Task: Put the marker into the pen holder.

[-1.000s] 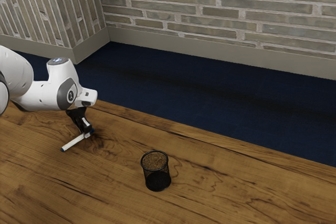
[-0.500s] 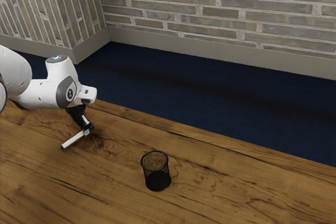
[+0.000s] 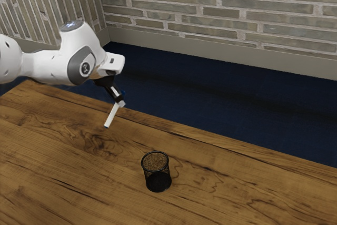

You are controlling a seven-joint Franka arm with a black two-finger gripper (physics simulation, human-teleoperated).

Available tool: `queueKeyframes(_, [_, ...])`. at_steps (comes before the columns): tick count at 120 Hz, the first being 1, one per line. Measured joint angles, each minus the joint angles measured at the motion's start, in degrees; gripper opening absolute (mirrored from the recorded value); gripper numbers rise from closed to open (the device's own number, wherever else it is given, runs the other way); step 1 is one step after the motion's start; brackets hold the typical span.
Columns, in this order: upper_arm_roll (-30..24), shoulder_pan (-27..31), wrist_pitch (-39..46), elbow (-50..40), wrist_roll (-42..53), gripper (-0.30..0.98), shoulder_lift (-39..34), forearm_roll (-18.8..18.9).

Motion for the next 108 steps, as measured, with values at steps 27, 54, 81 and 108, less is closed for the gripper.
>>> queueKeyframes(27, [-13.16,-0.66,0.07,-0.01,-3.52,-0.08,-4.31,-0.23])
queueKeyframes(54, [-16.72,-0.39,0.68,-2.25,-6.09,-0.07,-3.99,-1.37])
queueKeyframes(81, [-18.99,-0.15,0.88,-5.46,-7.71,-0.05,-5.55,-1.70])
queueKeyframes(108, [-20.78,-0.97,0.53,-9.97,-8.80,-0.05,-10.15,-2.34])
